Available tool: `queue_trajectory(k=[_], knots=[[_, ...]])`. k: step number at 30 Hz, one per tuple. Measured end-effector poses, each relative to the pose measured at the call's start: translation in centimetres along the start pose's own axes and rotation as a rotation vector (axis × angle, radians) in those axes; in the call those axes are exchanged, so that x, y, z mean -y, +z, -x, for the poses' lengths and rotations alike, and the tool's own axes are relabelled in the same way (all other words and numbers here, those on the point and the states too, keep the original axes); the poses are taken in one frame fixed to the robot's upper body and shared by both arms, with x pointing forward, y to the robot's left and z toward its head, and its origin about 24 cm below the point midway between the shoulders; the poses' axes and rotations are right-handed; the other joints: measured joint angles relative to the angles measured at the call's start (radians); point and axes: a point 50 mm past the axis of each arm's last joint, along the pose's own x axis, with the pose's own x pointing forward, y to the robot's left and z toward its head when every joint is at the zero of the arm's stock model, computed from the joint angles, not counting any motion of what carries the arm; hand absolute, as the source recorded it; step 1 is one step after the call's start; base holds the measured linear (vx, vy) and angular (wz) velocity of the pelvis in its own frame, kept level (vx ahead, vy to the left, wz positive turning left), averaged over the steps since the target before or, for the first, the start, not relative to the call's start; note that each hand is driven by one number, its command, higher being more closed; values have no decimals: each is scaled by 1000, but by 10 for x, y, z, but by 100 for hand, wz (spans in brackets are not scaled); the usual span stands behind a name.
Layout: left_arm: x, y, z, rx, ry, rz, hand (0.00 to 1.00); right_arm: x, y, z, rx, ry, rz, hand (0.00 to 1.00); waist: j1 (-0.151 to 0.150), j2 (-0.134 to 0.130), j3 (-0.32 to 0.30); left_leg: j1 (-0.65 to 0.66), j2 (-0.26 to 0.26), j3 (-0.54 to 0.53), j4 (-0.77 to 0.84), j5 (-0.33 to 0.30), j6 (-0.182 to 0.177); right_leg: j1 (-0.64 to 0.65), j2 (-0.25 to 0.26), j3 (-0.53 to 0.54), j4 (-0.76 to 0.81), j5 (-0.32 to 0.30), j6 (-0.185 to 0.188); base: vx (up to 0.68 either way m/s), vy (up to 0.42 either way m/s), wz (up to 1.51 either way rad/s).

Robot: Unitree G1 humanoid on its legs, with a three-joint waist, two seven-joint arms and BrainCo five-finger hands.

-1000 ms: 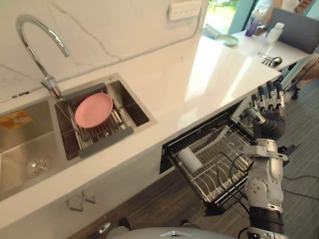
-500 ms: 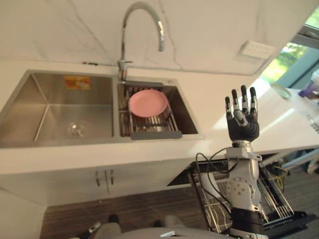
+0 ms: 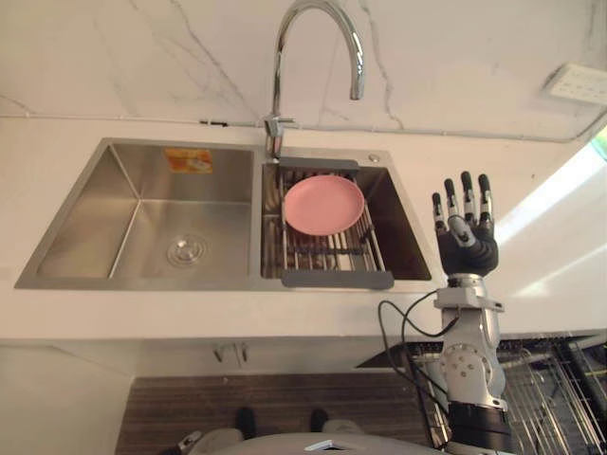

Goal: Walk over to the sink, pick up the cup, carry it to the dishwasher, place the cup inside the dishwasher, then close the dishwasher door

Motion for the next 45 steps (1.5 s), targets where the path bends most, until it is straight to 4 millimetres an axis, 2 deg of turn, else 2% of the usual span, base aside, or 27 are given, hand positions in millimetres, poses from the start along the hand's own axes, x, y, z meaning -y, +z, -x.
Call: queue_trajectory(k=[2,5,7,10,11,15,18,21,23,27,35,40,45], knots=[[2,1,0,14,-4,41,0,5,0,3,-19,-50,57,0,4,9,-3,-1,15,24,0,0,-5,-1,1,-33,-17,19,4,-12,-52,-30],[6,8,0,39,-9,121,0,23,6,9,-31,-164,232,0,-1,22,-9,4,38,56,0,-8,-22,-4,14,-52,-30,37,-1,-12,-57,-32],[7,9,0,51,-13,138,0,34,16,11,-6,-254,324,0,-6,30,-16,10,48,71,-4,-13,-30,-5,20,-57,-32,39,-3,-7,-58,-25],[11,12,1,66,-19,124,0,50,47,10,62,-375,521,0,-12,42,-26,14,55,78,-5,-18,-38,-4,22,-73,-32,41,-4,-1,-39,-7],[11,14,1,78,-19,119,0,52,56,8,73,-385,613,0,-13,43,-27,18,58,82,-5,-20,-40,-3,24,-73,-30,41,-4,3,-32,-10],[9,16,2,82,5,83,0,45,63,-8,34,-280,818,0,-15,32,-35,27,60,93,-6,-23,-44,-1,25,-72,-26,42,-3,-19,-17,-10],[5,16,2,77,24,37,0,28,57,-25,-24,-106,974,0,-12,16,-45,29,59,95,-6,-22,-43,-1,25,-72,-26,43,-3,-33,-4,-2],[2,15,2,67,38,4,0,6,42,-45,-68,97,1102,0,-6,2,-54,28,59,104,-6,-21,-42,-4,23,-72,-30,48,-4,-45,-1,-6],[2,16,2,64,39,7,0,1,32,-55,-117,176,1170,0,0,-2,-56,28,58,107,-6,-21,-41,-4,21,-77,-33,50,-4,-37,3,-4],[2,17,2,72,36,10,0,1,12,-65,-233,302,1333,0,18,-3,-55,18,52,101,-6,-21,-42,-5,10,-111,-41,54,1,-26,9,6],[4,22,3,92,29,7,0,11,-24,-78,-408,423,1582,0,45,-7,-55,-11,45,58,-6,-8,-34,2,1,-183,-67,71,1,7,-9,17],[4,24,5,108,26,4,0,9,-34,-88,-402,436,1689,0,57,-9,-53,-9,39,36,-6,-5,-38,19,-3,-215,-73,74,5,-4,-6,15],[4,24,5,110,23,3,0,11,-48,-86,-395,463,1813,0,72,-12,-44,-9,37,28,-6,3,-38,25,-5,-226,-73,74,6,-44,0,5]])
